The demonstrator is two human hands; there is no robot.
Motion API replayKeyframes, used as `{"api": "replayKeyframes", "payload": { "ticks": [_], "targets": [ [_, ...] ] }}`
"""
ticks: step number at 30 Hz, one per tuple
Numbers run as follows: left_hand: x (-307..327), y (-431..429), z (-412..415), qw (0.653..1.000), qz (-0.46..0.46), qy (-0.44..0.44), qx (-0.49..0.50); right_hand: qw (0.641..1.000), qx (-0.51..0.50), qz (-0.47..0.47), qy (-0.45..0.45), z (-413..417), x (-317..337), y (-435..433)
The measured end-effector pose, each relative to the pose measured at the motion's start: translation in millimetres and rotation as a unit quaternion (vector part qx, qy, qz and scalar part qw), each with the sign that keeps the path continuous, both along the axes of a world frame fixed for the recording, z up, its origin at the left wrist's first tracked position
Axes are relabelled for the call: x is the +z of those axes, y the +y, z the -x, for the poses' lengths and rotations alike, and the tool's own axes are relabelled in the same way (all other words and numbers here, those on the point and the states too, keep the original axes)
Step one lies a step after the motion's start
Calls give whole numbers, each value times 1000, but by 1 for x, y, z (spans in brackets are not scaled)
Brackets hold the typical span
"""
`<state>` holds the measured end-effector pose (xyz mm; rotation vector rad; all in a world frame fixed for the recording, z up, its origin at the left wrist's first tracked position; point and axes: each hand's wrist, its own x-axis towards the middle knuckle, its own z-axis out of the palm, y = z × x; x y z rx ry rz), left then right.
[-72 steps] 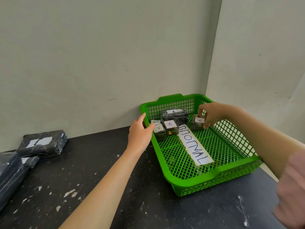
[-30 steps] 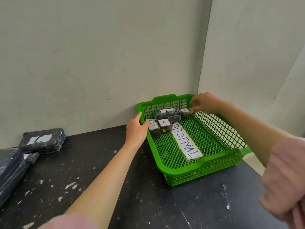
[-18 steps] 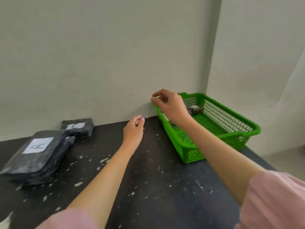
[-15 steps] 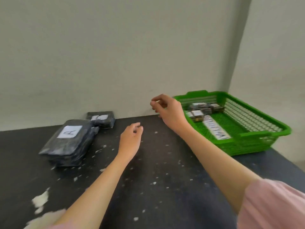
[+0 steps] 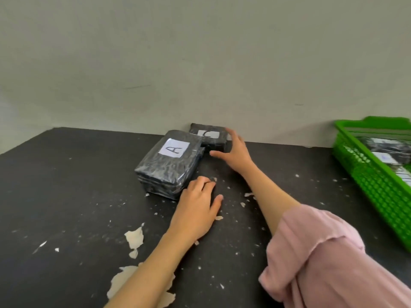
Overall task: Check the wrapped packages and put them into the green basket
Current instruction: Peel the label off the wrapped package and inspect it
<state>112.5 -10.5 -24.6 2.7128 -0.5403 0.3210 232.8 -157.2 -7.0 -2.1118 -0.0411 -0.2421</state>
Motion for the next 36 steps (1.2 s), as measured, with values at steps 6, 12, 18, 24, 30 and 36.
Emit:
{"api": "replayKeyframes", "payload": {
  "ticks": [6,12,18,24,30,36],
  "targets": [
    [0,-1,-1,1000,-8,6,6,995,62,73,-19,-34,-2,-13],
    [0,-2,1,1000,-20,7,4,991,39,123,-43,-32,-2,-9],
    [0,-2,2,1000,-13,8,3,992,2,121,-28,-31,-2,-5],
    [-2,-2,1,1000,-6,0,0,988,4,154,-16,-36,-8,1],
    [-2,-2,1,1000,-7,-10,-2,982,-29,186,-7,-46,-9,5],
    [-4,-1,-1,1000,-1,-11,-1,992,-41,120,-20,-38,-8,0]
  ]
}}
